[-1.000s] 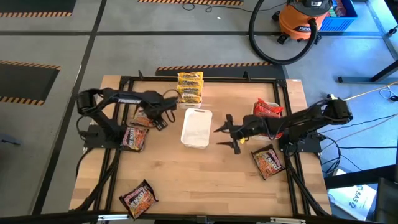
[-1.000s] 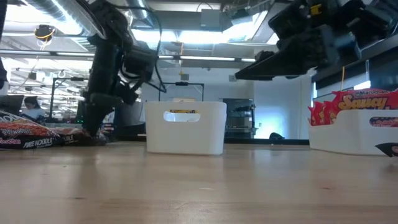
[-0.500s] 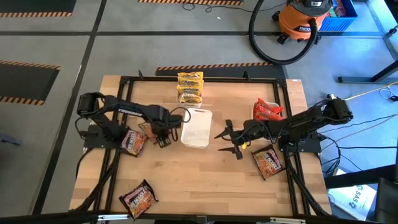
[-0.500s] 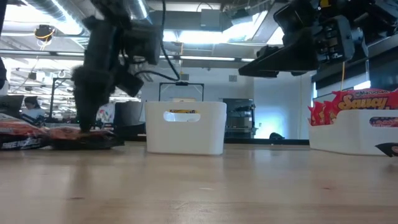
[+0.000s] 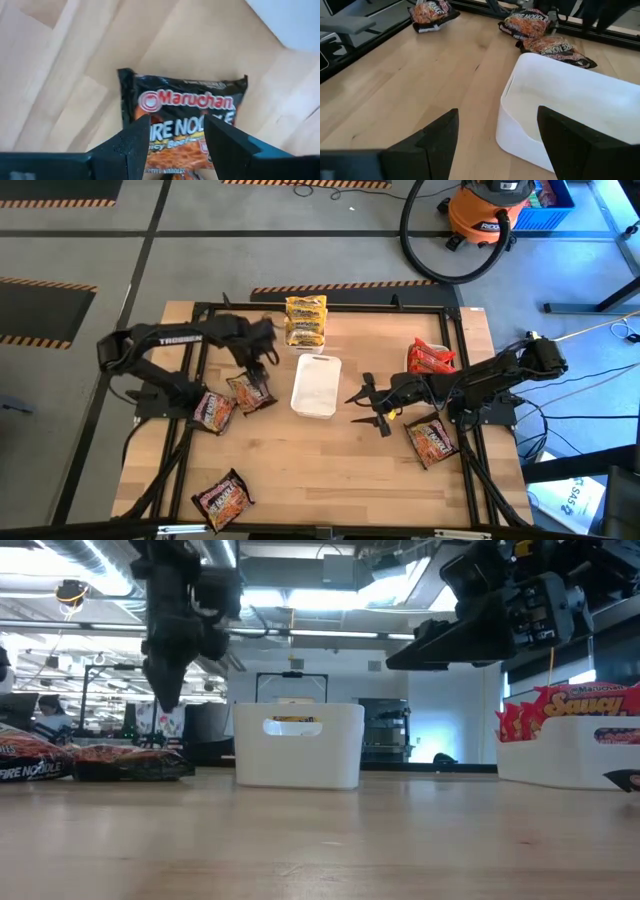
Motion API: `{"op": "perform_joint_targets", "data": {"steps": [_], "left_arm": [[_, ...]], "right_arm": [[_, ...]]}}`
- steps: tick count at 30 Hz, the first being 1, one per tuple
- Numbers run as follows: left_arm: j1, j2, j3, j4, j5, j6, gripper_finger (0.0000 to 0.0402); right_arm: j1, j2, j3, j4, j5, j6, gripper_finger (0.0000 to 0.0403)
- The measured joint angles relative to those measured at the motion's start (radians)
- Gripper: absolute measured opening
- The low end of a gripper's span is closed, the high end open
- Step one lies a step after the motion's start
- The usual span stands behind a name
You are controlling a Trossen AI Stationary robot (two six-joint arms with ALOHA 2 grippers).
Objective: Sort Maruchan noodles
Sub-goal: Put the black noodle pack into the bottom left white bin
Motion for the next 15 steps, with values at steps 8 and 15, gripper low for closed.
{"op": "perform_joint_targets", "data": {"steps": [8, 15], "left_arm": [[0.113, 0.009, -0.039, 0.051, 0.021, 0.095, 0.0179], [0.129, 0.008, -0.039, 0.100, 0.006, 0.102, 0.0198]], "right_arm": [[0.000, 0.000, 0.000, 0.001, 0.050, -0.026, 0.0250], [0.000, 0.000, 0.000, 0.002, 0.102, -0.068, 0.0250]]}}
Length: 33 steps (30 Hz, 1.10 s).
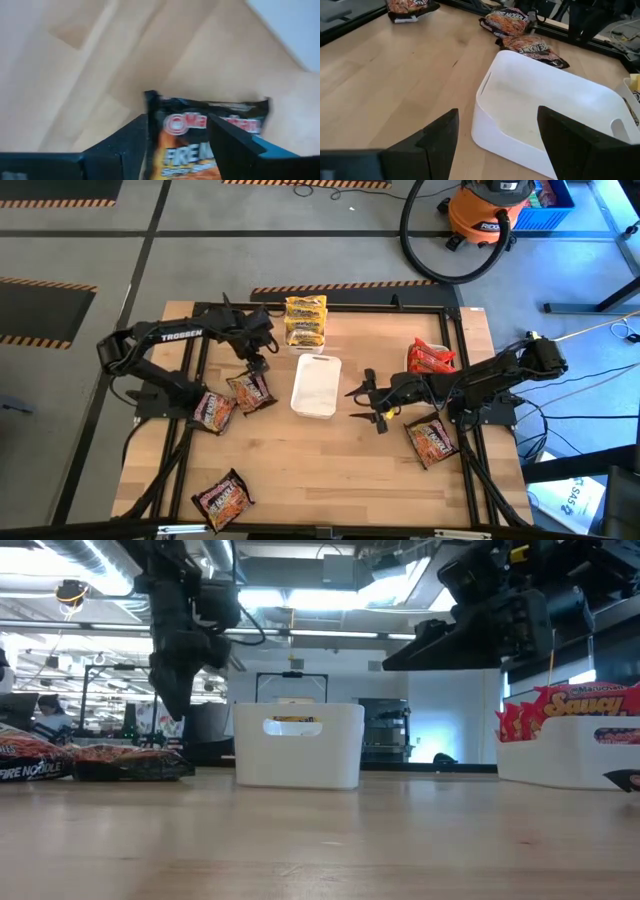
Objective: Sort Maruchan noodles
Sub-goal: Put the black noodle pack into the bottom left white bin
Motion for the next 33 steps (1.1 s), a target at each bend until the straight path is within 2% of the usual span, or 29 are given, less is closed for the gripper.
{"op": "perform_joint_targets", "data": {"steps": [6, 9, 12, 16, 20, 25, 33], "left_arm": [[0.106, 0.052, 0.000, 0.003, 0.034, 0.016, 0.0254], [0.152, 0.108, 0.000, 0.005, 0.099, 0.064, 0.0269], [0.187, 0.164, 0.000, 0.005, 0.187, 0.115, 0.0272], [0.231, 0.226, 0.000, 0.004, 0.238, 0.178, 0.0272], [0.268, 0.286, 0.001, 0.008, 0.380, 0.233, 0.0273], [0.280, 0.364, 0.001, 0.015, 0.358, 0.239, 0.0273], [0.276, 0.429, 0.006, -0.005, 0.451, 0.266, 0.0253]], "right_arm": [[-0.032, 0.000, 0.000, -0.003, -0.026, -0.016, 0.0250], [-0.073, 0.000, 0.000, -0.022, -0.065, -0.015, 0.0250], [-0.112, 0.000, 0.000, -0.031, -0.106, -0.014, 0.0250], [-0.152, 0.000, 0.000, -0.038, -0.155, -0.013, 0.0250], [-0.172, 0.000, 0.000, -0.037, -0.177, -0.012, 0.0250], [-0.170, 0.000, 0.000, -0.037, -0.177, -0.012, 0.0250], [-0.170, 0.000, 0.000, -0.030, -0.176, -0.012, 0.0250]]}}
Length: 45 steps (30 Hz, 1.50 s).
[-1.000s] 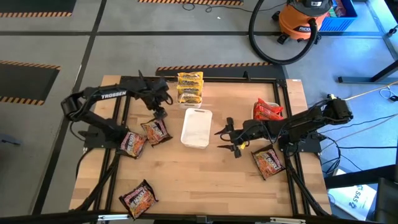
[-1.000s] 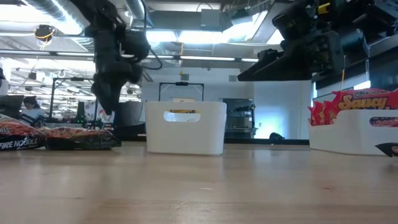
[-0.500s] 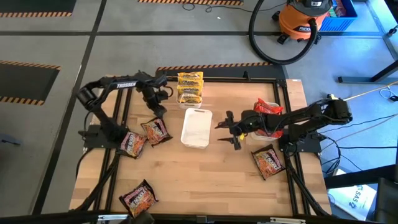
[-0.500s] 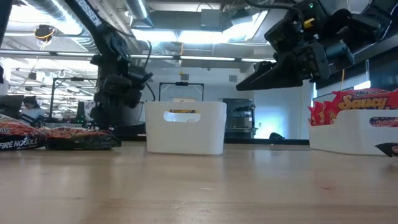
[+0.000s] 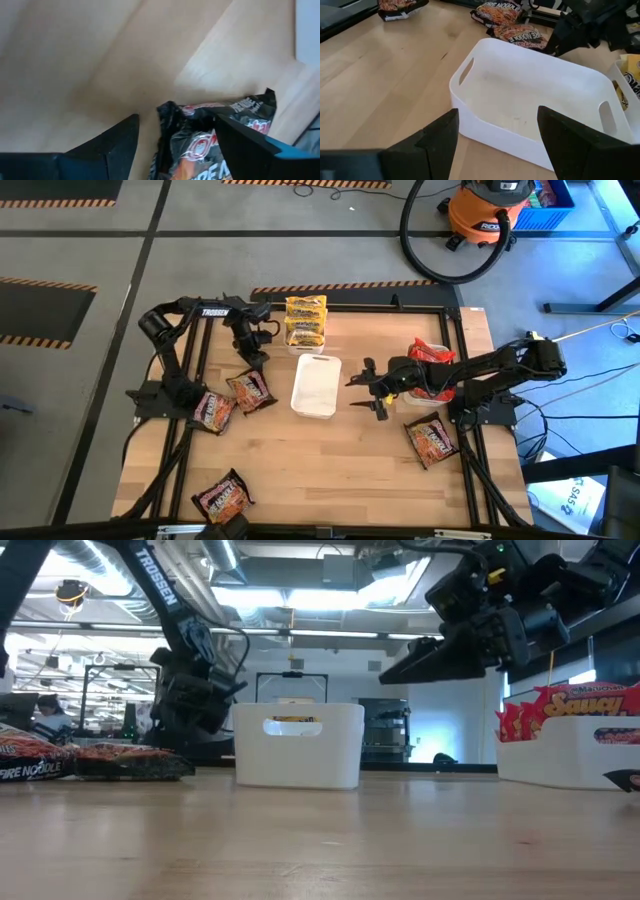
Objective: Sort Maruchan noodles
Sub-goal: Put the black noodle pack into the bottom left white bin
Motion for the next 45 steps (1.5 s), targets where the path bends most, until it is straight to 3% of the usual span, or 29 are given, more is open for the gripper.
{"op": "perform_joint_targets", "data": {"steps": [9, 22, 34, 45], "left_arm": [[-0.027, 0.011, -0.008, -0.006, 0.115, 0.047, 0.0171], [-0.170, 0.013, -0.033, 0.038, 0.069, 0.047, 0.0009], [-0.314, -0.176, -0.037, 0.048, -0.190, -0.060, 0.0001], [-0.429, -0.375, -0.036, 0.039, -0.344, -0.188, 0.0000]], "right_arm": [[0.000, 0.000, 0.000, 0.007, 0.001, 0.001, 0.0250], [0.000, 0.000, 0.000, 0.002, 0.002, 0.008, 0.0250], [0.000, 0.000, 0.000, 0.003, 0.000, 0.009, 0.0250], [0.000, 0.000, 0.000, 0.020, -0.018, 0.086, 0.0250]]}}
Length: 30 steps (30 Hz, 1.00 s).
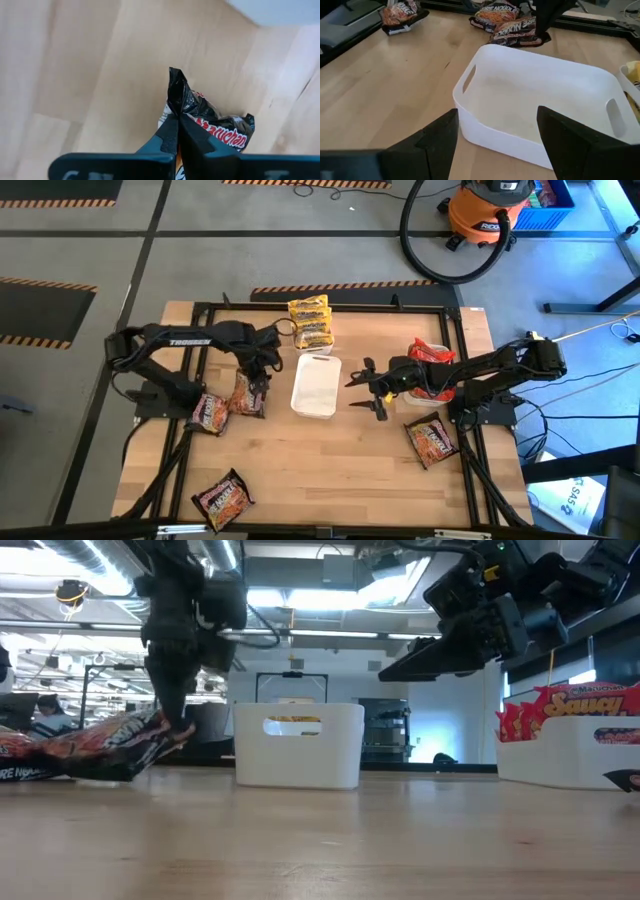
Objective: Sort Maruchan noodles
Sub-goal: Put the black noodle pack into the bottom left white bin
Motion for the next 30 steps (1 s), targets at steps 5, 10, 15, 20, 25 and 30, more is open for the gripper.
{"op": "perform_joint_targets", "data": {"steps": [5, 10, 15, 20, 25, 30], "left_arm": [[-0.027, -0.080, 0.001, 0.014, -0.074, -0.034, 0.0000], [-0.049, -0.154, 0.001, 0.013, -0.124, -0.064, 0.0000], [-0.069, -0.221, 0.001, 0.014, -0.188, -0.083, 0.0000], [-0.072, -0.290, 0.002, 0.052, -0.229, -0.101, 0.0000], [-0.072, -0.369, 0.002, 0.088, -0.237, -0.105, 0.0000], [-0.072, -0.446, 0.002, 0.184, -0.240, -0.108, 0.0000]], "right_arm": [[0.000, 0.000, 0.022, -0.002, 0.030, 0.017, 0.0250], [0.000, 0.000, 0.053, -0.003, 0.041, 0.021, 0.0250], [0.000, 0.000, 0.070, -0.003, 0.104, 0.023, 0.0250], [0.000, 0.000, 0.073, -0.002, 0.153, 0.027, 0.0250], [0.000, 0.000, 0.073, 0.017, 0.153, 0.028, 0.0250], [0.000, 0.000, 0.073, 0.066, 0.153, 0.032, 0.0250]]}}
